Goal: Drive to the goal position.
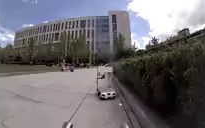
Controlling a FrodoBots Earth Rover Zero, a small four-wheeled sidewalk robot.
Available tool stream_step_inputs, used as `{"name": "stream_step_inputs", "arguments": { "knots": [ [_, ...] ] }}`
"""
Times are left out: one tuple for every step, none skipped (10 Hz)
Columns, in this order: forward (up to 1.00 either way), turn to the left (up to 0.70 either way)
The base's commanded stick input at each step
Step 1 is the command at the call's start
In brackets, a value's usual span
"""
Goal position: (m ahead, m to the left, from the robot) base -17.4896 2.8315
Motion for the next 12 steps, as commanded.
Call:
{"name": "stream_step_inputs", "arguments": {
  "knots": [
    [0.05,0.02],
    [0.06,0.01],
    [0.06,0.01],
    [0.05,0.01],
    [0.05,0.01],
    [0.05,0.01],
    [0.05,0.01],
    [0.05,0.01],
    [0.05,0.01],
    [0.05,0.03],
    [0.05,0.03],
    [0.05,0.01]
  ]
}}
